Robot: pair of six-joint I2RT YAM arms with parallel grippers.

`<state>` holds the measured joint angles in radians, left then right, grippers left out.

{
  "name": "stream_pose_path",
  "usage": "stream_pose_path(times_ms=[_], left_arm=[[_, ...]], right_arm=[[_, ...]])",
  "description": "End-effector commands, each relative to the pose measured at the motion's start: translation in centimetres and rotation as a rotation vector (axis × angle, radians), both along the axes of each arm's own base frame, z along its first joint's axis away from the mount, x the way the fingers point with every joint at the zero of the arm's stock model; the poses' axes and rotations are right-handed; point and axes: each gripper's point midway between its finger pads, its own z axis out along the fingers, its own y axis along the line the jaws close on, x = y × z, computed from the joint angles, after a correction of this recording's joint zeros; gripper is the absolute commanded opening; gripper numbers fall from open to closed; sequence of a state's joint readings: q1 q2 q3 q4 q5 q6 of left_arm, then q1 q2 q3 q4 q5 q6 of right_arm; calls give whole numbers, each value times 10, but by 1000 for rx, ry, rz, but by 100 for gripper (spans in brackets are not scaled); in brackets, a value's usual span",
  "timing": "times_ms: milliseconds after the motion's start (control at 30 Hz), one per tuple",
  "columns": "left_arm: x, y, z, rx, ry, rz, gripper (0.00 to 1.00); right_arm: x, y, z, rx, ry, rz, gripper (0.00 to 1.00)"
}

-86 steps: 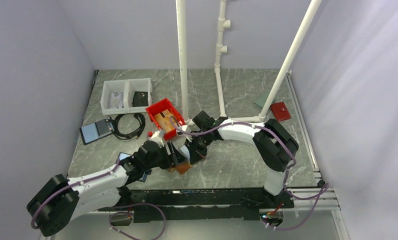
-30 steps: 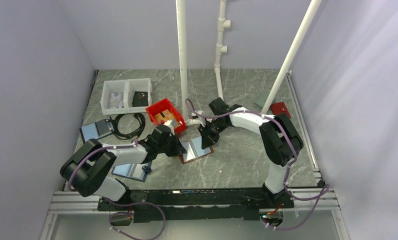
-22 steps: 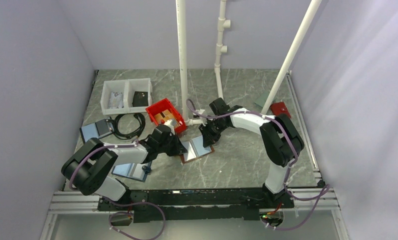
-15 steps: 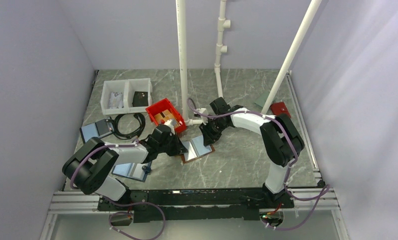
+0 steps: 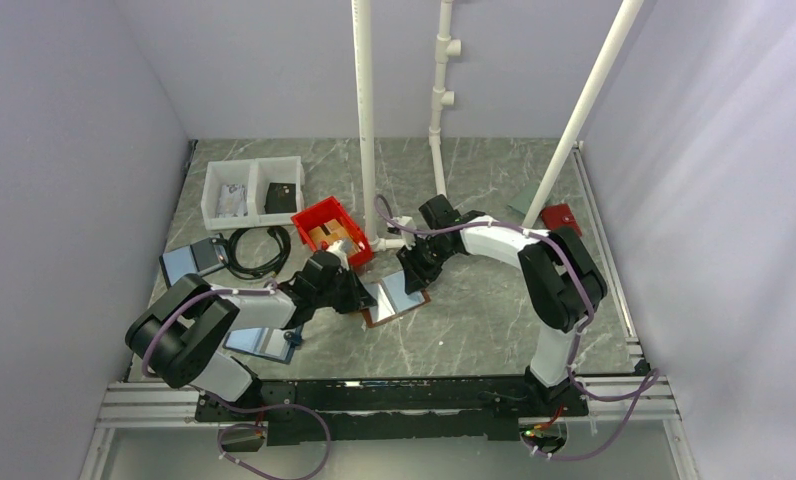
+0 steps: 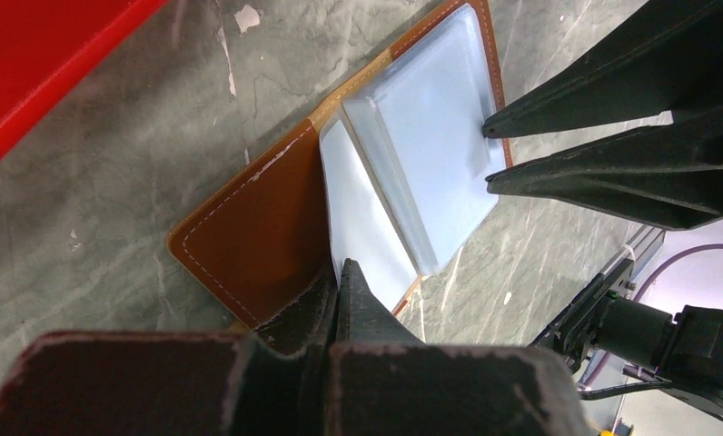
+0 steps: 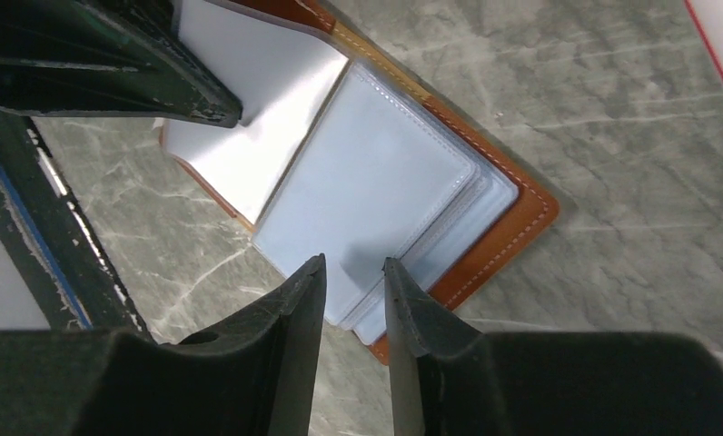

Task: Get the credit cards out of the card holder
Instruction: Remove the credit card from the card holder.

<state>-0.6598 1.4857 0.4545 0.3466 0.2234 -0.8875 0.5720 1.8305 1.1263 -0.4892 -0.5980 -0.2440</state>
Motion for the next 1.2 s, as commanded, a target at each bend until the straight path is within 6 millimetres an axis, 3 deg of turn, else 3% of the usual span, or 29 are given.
stream_pose_path(times_ms=[0, 200, 400, 567, 700, 900, 1033, 1167], left_arm=[[-4, -4, 5, -49, 0, -9, 2], [-8, -3, 7, -64, 5, -2, 2], [-12, -1, 9, -86, 4, 10, 4], [-12, 0, 14, -101, -3, 23, 14], [-12, 2, 18, -89, -1, 31, 17], [-13, 15, 22, -32, -2, 70, 24], [-13, 30, 34, 35, -18, 105, 27], [-12, 45, 59, 89, -67, 131, 27]], right_arm=[[-16, 17, 3, 71, 72, 44, 32], [-40, 38, 28, 219, 161, 108, 30], [-46, 44, 19, 211, 190, 93, 30], [-56, 53, 19, 197, 164, 138, 30], [-42, 50, 28, 160, 65, 133, 30], [-4, 20, 28, 82, -36, 29, 31], [6, 9, 25, 53, -58, -1, 31], [8, 5, 18, 22, -57, -8, 32]])
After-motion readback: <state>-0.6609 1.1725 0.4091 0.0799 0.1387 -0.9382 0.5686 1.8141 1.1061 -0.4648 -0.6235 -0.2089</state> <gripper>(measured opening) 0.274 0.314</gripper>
